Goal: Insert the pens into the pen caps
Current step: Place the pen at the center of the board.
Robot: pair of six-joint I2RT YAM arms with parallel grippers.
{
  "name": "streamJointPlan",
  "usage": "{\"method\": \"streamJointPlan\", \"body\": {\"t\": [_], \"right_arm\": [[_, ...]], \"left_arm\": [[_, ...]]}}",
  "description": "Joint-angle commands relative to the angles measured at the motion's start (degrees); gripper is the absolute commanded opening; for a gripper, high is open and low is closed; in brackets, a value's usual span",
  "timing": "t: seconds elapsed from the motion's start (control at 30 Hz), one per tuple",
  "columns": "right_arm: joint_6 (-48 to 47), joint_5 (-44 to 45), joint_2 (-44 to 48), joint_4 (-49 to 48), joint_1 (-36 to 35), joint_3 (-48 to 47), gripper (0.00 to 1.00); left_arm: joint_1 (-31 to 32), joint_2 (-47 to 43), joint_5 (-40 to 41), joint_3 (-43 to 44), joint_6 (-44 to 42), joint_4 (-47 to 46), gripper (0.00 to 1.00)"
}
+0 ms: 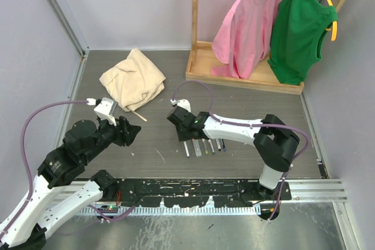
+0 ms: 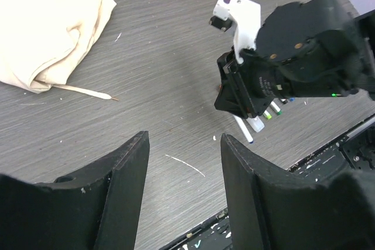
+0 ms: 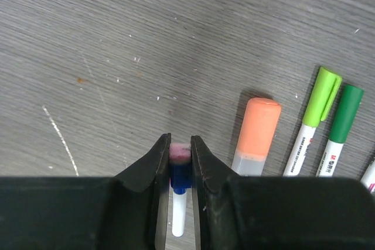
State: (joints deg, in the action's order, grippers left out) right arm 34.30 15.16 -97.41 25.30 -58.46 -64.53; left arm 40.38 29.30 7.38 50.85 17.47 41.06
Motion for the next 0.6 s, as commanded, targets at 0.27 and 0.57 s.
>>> {"method": "streamJointPlan", "body": {"t": [0.27,0.57], "right_arm": [[3.4,0.4,-5.1,-0.7,0.1,-2.4,0.19],[3.9,0.7,-6.5,-1.1,0.1,-1.5,0.32]], "left_arm": [[-0.3,-2.5,0.5,-1.1,1.6,-0.5,0.53],[-0.3,-1.9,-0.3,-1.4,1.7,-1.0,0.53]]}}
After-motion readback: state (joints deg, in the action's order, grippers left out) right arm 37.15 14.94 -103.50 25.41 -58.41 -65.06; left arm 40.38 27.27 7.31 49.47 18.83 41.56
